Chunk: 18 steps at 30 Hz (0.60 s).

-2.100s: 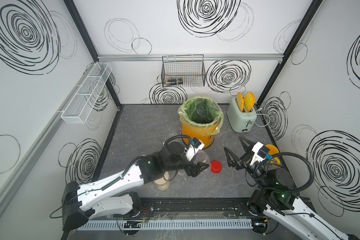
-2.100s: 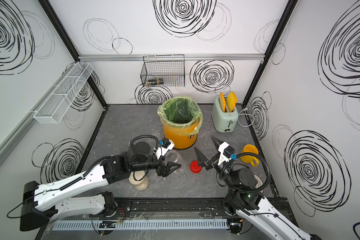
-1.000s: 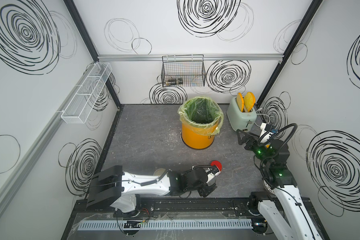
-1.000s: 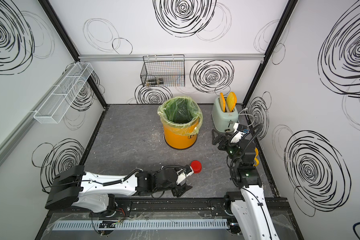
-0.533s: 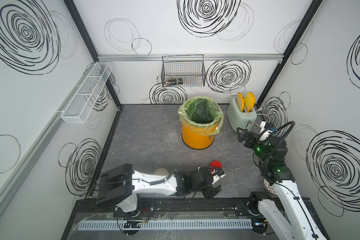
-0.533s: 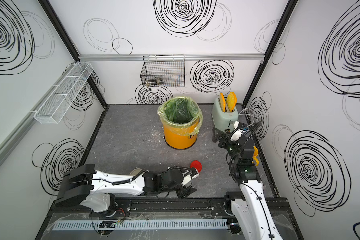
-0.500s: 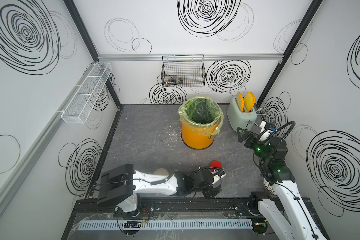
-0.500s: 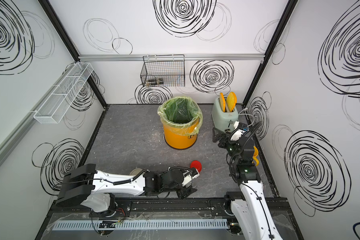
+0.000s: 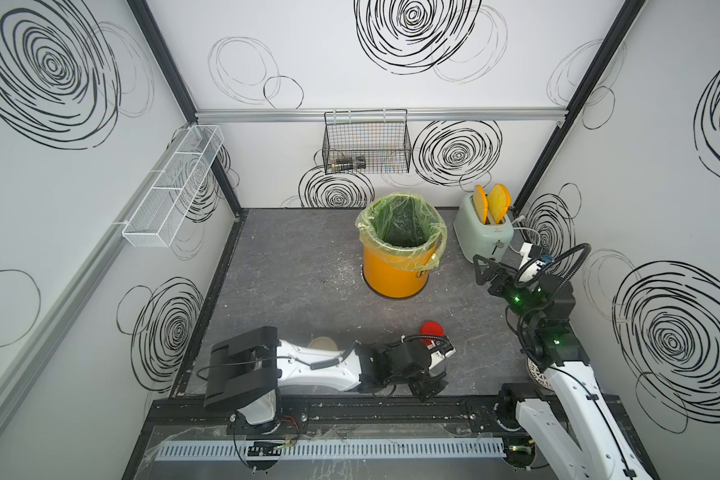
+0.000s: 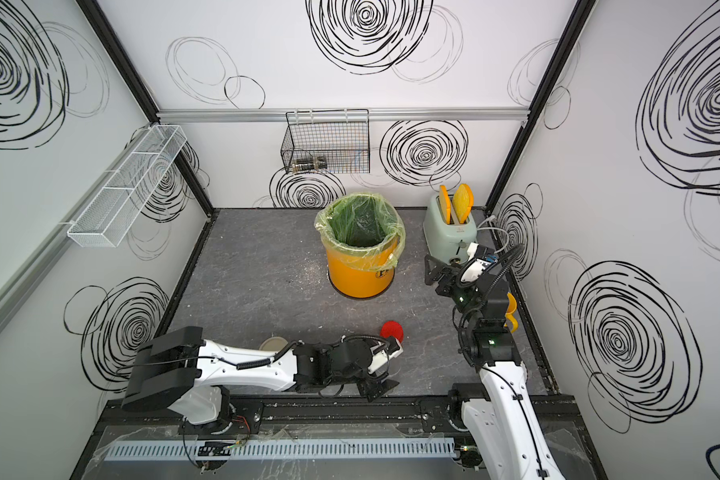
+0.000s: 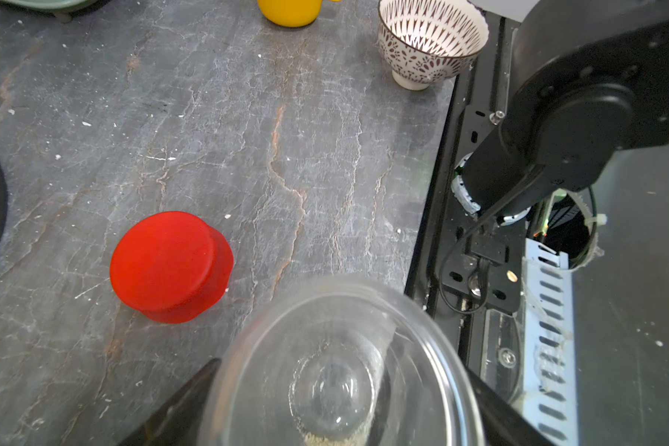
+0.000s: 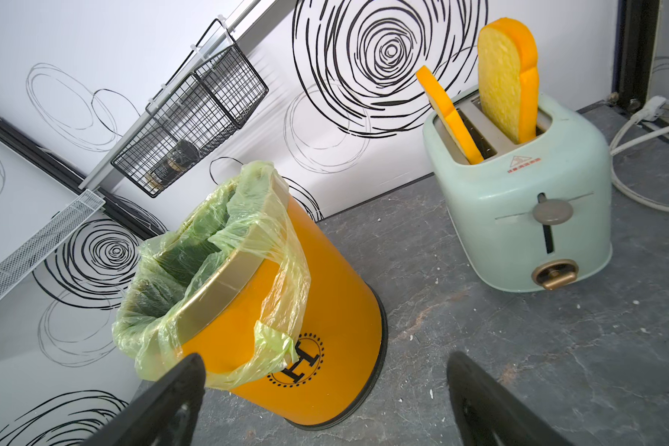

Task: Empty expired oatmeal from jars
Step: Place the jar at the center of the board.

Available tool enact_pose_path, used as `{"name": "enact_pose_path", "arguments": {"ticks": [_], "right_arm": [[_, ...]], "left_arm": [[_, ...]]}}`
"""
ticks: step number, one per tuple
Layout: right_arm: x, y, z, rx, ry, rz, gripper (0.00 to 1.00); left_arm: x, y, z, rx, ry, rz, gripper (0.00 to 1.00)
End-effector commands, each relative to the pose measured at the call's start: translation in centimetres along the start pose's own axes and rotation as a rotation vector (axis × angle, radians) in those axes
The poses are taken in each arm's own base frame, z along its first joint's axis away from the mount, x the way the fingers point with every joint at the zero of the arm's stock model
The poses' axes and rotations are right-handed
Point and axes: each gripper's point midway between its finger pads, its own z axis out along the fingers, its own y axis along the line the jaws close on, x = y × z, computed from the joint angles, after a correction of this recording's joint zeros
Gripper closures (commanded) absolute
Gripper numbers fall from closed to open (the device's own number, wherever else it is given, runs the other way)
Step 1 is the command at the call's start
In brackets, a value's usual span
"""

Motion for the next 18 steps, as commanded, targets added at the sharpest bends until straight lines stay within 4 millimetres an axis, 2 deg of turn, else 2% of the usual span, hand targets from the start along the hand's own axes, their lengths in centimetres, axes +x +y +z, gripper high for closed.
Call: {"name": "enact_pose_path", "arguments": {"ticks": [1, 5, 10, 13, 15, 16, 18], "right_arm": [[-0.5, 0.4, -0.2, -0.02, -0.028, -0.012, 0.02], [-0.6, 0.5, -0.2, -0.024, -0.024, -0.014, 0.02], [-0.7, 0.6, -0.2, -0.025, -0.025, -0.015, 0.02], [-1.0, 0.9, -0.2, -0.025, -0.016, -0.012, 0.02], [-1.1, 1.6, 0.0, -0.034, 0.03, -0.016, 0.02], [-1.0, 1.9, 0.1, -0.038, 0.059, -0.016, 0.02], [-0.8, 2.7, 0.2, -0.051, 0.103, -0.022, 0.02]], "left_arm": [[-1.7, -0.7, 0.4, 0.027, -0.056, -0.012, 0.09], [-1.9, -0.7, 0.4, 0.027, -0.057, -0.022, 0.07], [-4.8, -1.2, -2.3, 0.02, -0.118, -0.025, 0.02], [-7.2, -1.9, -4.9, 0.039, -0.138, -0.051, 0.04], [-8.8, -1.8, -7.5, 0.036, -0.133, -0.101, 0.04], [-9.2, -1.3, -8.6, 0.018, -0.13, -0.129, 0.04], [-8.8, 0.8, -11.2, -0.04, -0.111, -0.206, 0.04]]}}
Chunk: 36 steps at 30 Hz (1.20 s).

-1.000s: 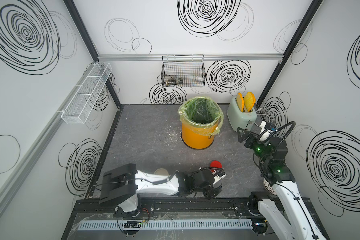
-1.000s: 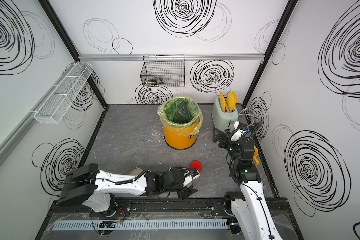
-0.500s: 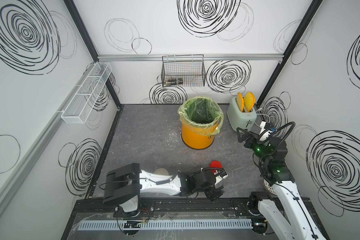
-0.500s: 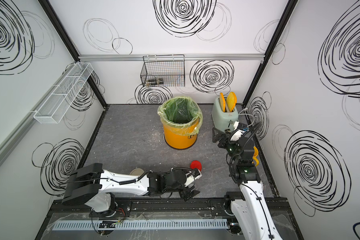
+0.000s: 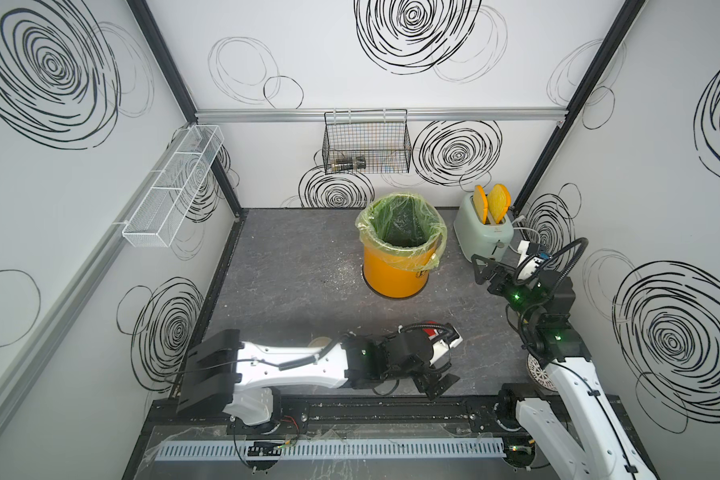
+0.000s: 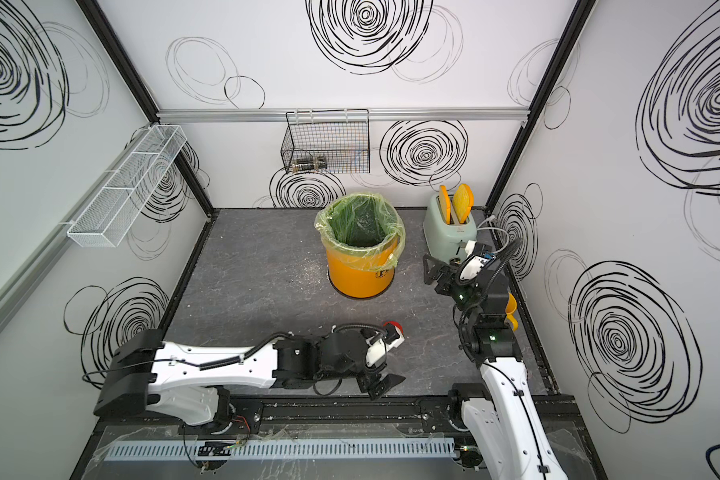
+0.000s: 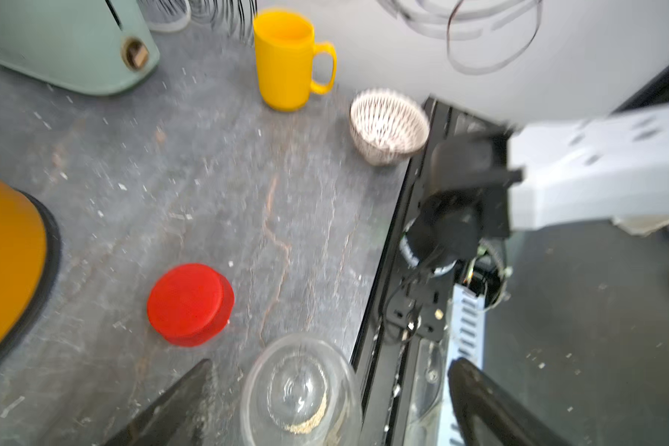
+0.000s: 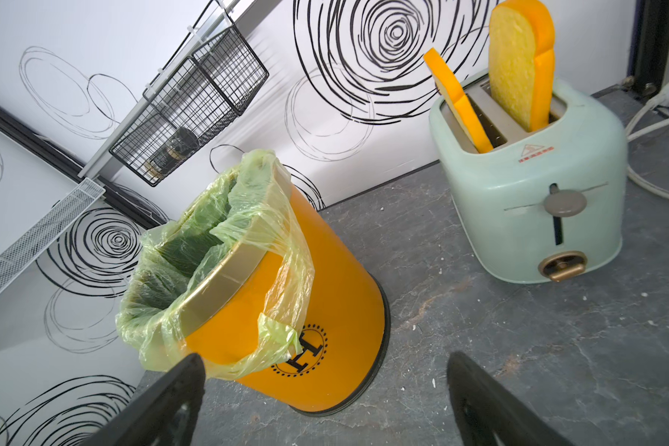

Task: Empty expired oatmeal from jars
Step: Place the jar at the center of the board, then move the jar to the center of the board.

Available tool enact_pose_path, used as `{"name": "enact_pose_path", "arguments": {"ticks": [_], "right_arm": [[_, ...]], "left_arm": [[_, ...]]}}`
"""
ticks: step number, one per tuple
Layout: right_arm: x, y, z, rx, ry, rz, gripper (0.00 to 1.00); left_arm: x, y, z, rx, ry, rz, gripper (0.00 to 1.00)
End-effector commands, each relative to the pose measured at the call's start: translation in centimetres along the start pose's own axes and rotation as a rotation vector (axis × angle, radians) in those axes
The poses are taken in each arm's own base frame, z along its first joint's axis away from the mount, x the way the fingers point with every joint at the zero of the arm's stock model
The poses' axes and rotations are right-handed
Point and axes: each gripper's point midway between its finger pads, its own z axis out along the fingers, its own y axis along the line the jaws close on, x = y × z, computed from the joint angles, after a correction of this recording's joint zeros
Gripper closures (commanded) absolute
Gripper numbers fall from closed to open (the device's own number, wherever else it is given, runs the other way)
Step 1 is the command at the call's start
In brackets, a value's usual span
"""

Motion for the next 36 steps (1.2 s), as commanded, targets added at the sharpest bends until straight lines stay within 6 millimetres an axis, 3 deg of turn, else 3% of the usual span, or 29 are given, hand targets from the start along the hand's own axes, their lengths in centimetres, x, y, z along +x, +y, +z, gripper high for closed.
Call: {"name": "enact_pose_path", "arguments": {"ticks": [1, 5, 8, 10, 13, 17, 23, 31, 36], "right_arm": [[-0.5, 2.3, -0.4, -0.05, 0.037, -0.037, 0.02], [0.3, 5.1, -0.3, -0.063, 0.056, -0.135, 0.02], [2.1, 7.6, 0.3, -0.058, 0.109, -0.229, 0.02], [3.0, 9.7, 0.6, -0.068, 0.125, -0.289, 0.02], [4.3, 12.6, 0.9, -0.074, 0.148, -0.387, 0.02], [5.7, 14.2, 1.4, -0.079, 0.177, -0.452, 0.02], [6.3, 14.7, 1.5, -0.113, 0.176, -0.463, 0.02], [5.9, 14.7, 1.3, -0.121, 0.148, -0.475, 0.02], [5.9, 14.6, 1.4, -0.119, 0.14, -0.49, 0.02]], "left_arm": [[-0.6, 3.4, -4.8, -0.118, 0.019, -0.142, 0.04], [3.6, 10.4, -9.5, -0.309, 0.075, -0.335, 0.04], [6.1, 15.2, -13.4, -0.458, 0.075, -0.485, 0.04], [7.3, 17.7, -15.8, -0.56, 0.074, -0.571, 0.04], [9.5, 19.3, -17.7, -0.643, 0.12, -0.648, 0.04], [12.9, 19.9, -18.7, -0.731, 0.215, -0.724, 0.04], [15.2, 19.8, -19.7, -0.804, 0.281, -0.793, 0.04], [18.3, 17.8, -17.6, -0.727, 0.395, -0.871, 0.04], [19.5, 17.0, -18.0, -0.744, 0.493, -0.842, 0.04]]}}
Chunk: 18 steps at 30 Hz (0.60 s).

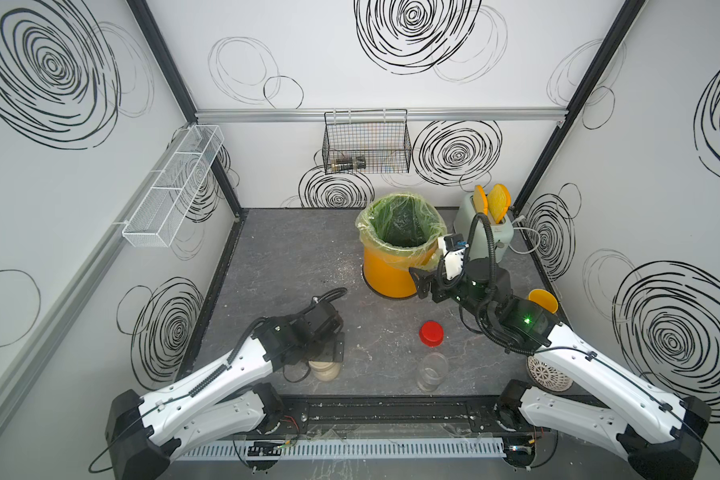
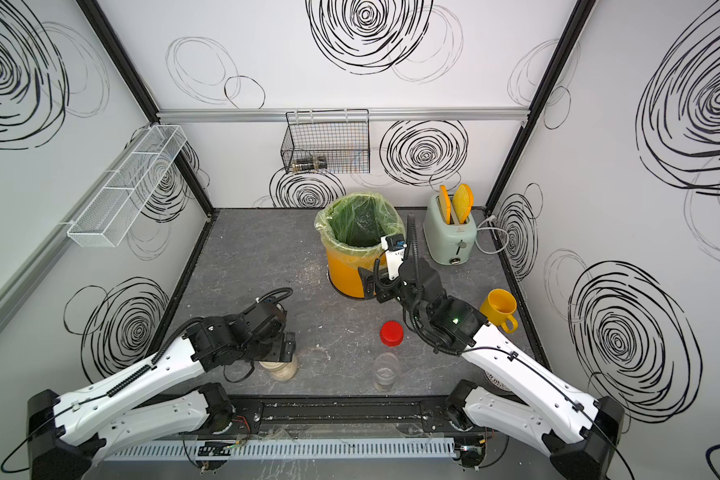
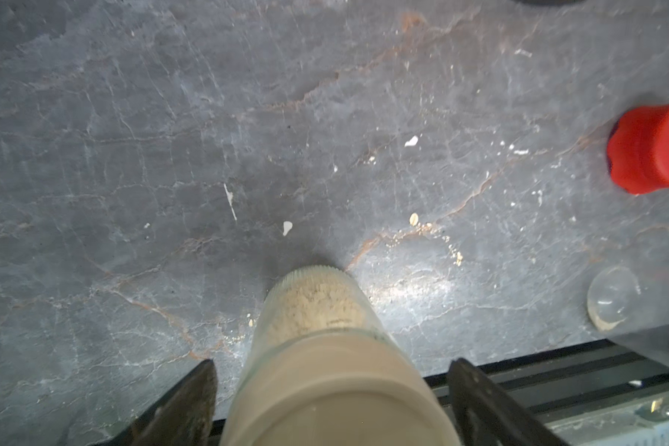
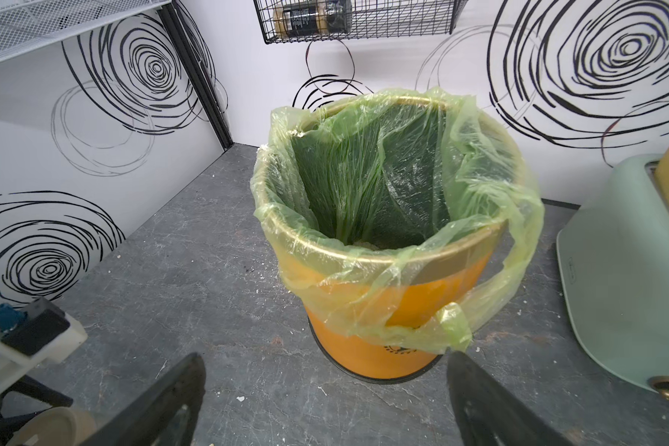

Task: Empty expired oatmeal from jars
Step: Move the jar to the center of the board.

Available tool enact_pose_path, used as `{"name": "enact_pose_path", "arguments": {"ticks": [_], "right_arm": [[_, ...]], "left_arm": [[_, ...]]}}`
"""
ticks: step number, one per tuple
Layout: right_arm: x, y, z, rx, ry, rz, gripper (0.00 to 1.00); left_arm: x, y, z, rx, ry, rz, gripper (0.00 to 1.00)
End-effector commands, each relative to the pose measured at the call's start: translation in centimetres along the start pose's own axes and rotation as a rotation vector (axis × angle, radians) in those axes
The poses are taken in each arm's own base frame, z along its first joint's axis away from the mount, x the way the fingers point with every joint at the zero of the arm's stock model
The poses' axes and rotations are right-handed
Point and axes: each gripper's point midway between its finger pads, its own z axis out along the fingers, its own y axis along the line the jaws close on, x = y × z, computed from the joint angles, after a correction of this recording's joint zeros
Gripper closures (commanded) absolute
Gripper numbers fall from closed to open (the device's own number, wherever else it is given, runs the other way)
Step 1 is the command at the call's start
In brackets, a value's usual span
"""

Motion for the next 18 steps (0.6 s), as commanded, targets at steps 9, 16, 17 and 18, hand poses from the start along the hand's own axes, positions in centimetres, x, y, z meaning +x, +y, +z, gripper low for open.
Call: {"name": "enact_pose_path", "arguments": {"ticks": [9, 16, 17, 18], "right_arm": [[-0.3, -0.7, -0.2, 0.006, -0.042, -0.012, 0.02], [0.5, -1.3, -0.2, 0.01, -0.017, -0.011, 0.02], [0.7, -1.3, -0.2, 0.011, -0.013, -0.012, 0.02], [0.8, -1.4, -0.3, 0.013, -0.012, -0.011, 0.02]], "left_arm": [[2.1, 0.5, 1.2, -0.051, 0.123, 0.047, 0.04], [0.2, -1.9, 1.1, 0.033, 0.064, 0.031, 0.17], [-0.1, -2.3, 1.0, 0.048, 0.055, 0.026, 0.22], [-0.4, -2.7, 1.0, 0.057, 0.047, 0.021, 0.23]]}}
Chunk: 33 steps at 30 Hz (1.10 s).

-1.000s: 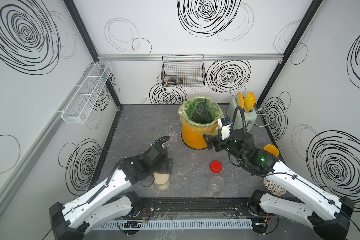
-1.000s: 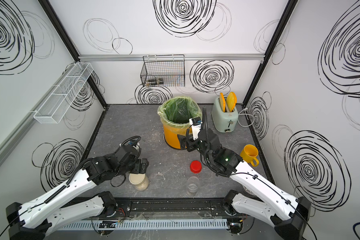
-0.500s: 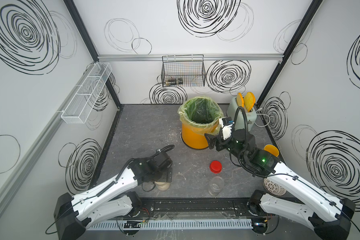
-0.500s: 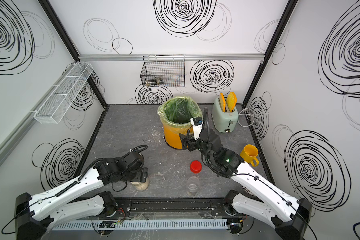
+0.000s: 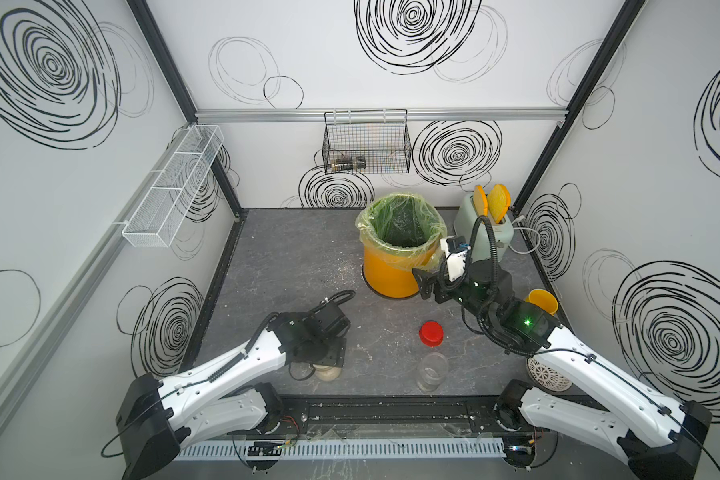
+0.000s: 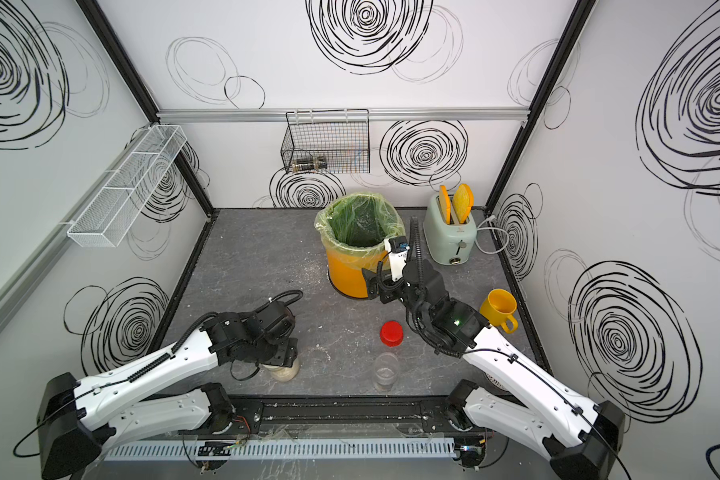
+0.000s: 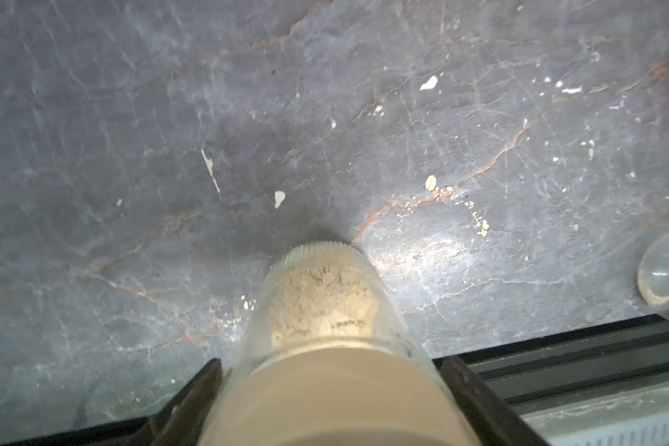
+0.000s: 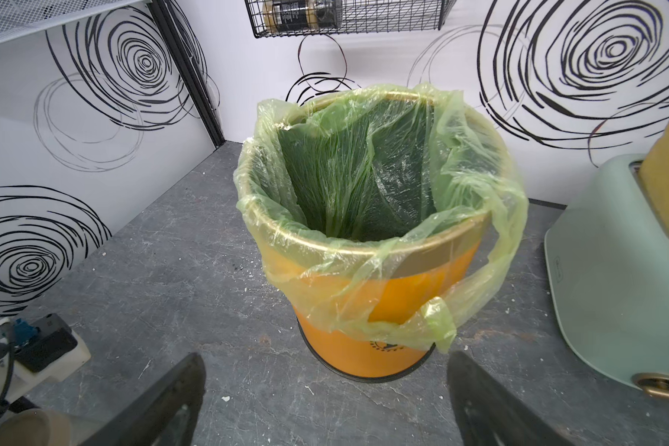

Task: Empty expired oatmeal from jars
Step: Move the jar to the center of the board.

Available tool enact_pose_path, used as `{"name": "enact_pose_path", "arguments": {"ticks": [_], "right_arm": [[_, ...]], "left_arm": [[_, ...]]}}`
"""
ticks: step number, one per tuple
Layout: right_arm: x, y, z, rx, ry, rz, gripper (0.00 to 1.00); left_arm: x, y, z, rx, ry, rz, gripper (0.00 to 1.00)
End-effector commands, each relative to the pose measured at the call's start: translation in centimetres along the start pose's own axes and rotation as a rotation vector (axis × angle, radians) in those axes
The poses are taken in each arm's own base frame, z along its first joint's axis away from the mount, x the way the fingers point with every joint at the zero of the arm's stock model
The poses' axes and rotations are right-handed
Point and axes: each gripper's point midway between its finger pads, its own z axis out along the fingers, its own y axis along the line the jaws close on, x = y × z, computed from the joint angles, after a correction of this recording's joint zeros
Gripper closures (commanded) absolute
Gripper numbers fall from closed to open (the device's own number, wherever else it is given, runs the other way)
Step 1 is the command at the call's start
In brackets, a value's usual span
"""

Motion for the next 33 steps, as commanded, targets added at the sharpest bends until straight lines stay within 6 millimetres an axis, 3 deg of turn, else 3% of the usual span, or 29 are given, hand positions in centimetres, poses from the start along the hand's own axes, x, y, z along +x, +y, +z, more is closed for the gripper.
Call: {"name": "enact_pose_path", "arguments": {"ticks": [1, 5, 11, 17, 19, 20, 21, 28, 33], "right_arm": [[0.0, -0.3, -0.5, -0.003, -0.011, 0.0, 0.02], [0.7, -0.7, -0.7, 0.007, 0.003, 0.005, 0.02], [2.3, -0.9, -1.1, 0.0, 0.044, 0.006, 0.02], [3.3, -1.2, -1.8, 0.0, 0.071, 0.001, 0.02], [3.6, -1.0, -1.8, -0.013, 0.086, -0.006, 0.02], [3.8, -0.7, -1.8, -0.029, 0.1, -0.006, 0.02], [4.0, -0.4, -1.8, -0.047, 0.114, -0.007, 0.02], [5.5, 2.3, -1.6, -0.131, 0.219, -0.02, 0.02], [6.3, 7.4, -0.9, -0.197, 0.281, -0.078, 0.02]], "left_arm": [[-2.0, -2.2, -0.8, 0.078, -0.063, -0.017, 0.22], [-3.4, -3.2, -0.7, 0.078, -0.088, 0.002, 0.26], [-7.7, -5.3, -0.3, 0.078, -0.18, 0.03, 0.27], [-10.3, -6.2, 0.9, 0.034, -0.235, 0.054, 0.24], [-10.7, -6.1, 0.7, 0.018, -0.25, 0.058, 0.17], [-10.9, -5.9, 0.4, 0.013, -0.26, 0.069, 0.05], [-11.1, -5.7, 0.0, 0.008, -0.272, 0.08, 0.03], [-12.8, -4.7, -5.5, 0.157, -0.402, 0.073, 0.04], [-13.1, -0.1, -6.9, 0.207, -0.463, -0.042, 0.04]]}}
